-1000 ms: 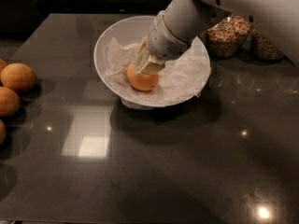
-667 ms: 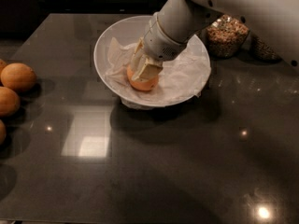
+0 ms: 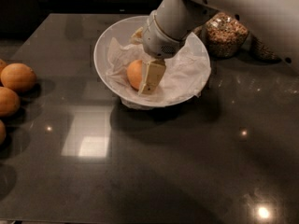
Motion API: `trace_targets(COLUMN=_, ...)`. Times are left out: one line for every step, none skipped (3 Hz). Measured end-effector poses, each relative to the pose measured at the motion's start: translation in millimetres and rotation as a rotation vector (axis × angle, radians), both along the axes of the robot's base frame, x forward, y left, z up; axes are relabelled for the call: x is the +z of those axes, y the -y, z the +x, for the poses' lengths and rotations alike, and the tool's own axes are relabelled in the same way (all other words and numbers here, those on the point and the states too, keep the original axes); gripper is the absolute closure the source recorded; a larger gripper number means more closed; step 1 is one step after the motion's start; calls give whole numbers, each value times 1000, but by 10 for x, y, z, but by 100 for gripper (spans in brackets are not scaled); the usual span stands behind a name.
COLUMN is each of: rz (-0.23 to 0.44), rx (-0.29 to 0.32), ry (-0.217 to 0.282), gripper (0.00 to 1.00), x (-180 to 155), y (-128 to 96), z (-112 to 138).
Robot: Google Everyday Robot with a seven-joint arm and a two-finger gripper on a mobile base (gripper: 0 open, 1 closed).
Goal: Pick orange from white bowl
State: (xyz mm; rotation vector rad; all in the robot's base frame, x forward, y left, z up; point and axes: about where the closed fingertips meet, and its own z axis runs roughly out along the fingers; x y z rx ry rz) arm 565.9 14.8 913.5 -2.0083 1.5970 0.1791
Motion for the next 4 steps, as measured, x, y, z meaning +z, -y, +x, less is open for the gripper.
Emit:
trace_targets(rz=-12, rx=-18, ry=11, gripper=24, x=-19, y=85, z=114)
trace_targets(rz=-11, rx=-26, ry=8, gripper=23, x=-99, y=114, z=189)
trace_targets(rz=-4, rx=-37, ry=-7, gripper=26, x=-229, y=137, z=260)
trace_targets(rz=-2, rx=-43, ry=-20, gripper=31, x=-342, y=154, z=320)
